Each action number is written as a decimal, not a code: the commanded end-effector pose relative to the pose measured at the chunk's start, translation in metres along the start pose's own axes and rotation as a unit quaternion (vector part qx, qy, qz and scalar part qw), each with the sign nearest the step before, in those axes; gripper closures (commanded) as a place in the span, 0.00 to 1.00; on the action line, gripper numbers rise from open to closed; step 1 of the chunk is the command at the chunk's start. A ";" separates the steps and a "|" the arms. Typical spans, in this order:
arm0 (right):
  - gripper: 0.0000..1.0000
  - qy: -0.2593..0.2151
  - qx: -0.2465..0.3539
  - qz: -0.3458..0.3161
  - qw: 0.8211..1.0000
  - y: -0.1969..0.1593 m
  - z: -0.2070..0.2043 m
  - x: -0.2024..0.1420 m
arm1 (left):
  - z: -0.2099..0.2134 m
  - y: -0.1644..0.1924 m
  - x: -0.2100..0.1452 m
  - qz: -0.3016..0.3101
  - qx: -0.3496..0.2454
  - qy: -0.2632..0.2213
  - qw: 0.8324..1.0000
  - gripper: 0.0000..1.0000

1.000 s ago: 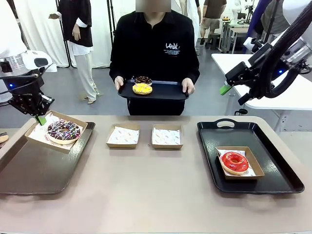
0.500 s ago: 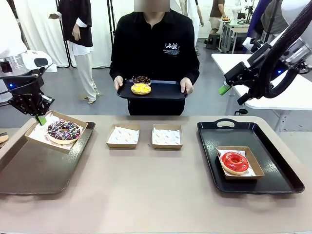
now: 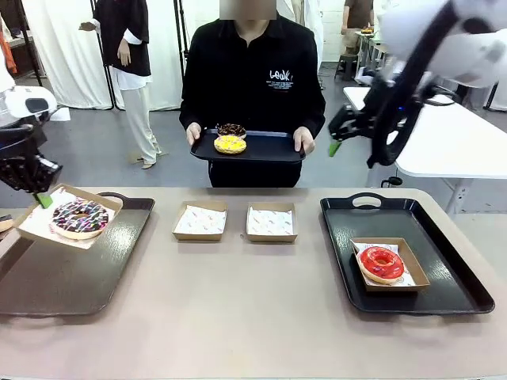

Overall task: Individually package the donuts and arrange them on the tray.
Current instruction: Place the picked Paper togo box on the Handle tray while simultaneously picking up another Paper togo box from the table with the other hand.

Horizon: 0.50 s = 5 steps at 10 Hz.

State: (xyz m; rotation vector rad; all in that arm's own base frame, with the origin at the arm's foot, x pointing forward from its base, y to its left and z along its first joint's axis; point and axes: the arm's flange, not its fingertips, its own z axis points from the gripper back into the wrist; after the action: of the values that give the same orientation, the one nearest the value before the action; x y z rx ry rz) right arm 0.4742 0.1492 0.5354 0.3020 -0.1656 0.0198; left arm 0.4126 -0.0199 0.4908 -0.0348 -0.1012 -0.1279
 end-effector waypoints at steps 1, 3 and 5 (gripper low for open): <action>0.00 0.029 -0.075 -0.005 0.997 0.039 -0.020 0.039 | -0.010 0.019 -0.019 -0.018 -0.004 -0.020 1.000 0.99; 0.00 0.039 -0.110 -0.013 0.993 0.076 -0.058 0.062 | -0.020 0.028 -0.025 -0.012 -0.004 -0.015 1.000 0.99; 0.00 0.048 -0.121 0.009 0.991 0.099 -0.092 0.068 | -0.015 0.025 -0.020 -0.007 -0.007 -0.004 1.000 0.99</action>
State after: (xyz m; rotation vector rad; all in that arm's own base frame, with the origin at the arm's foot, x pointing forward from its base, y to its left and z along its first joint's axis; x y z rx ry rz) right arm 0.5406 0.2598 0.4839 0.0861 -0.0894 0.0297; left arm 0.3949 0.0082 0.4655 -0.0490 -0.1004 -0.1379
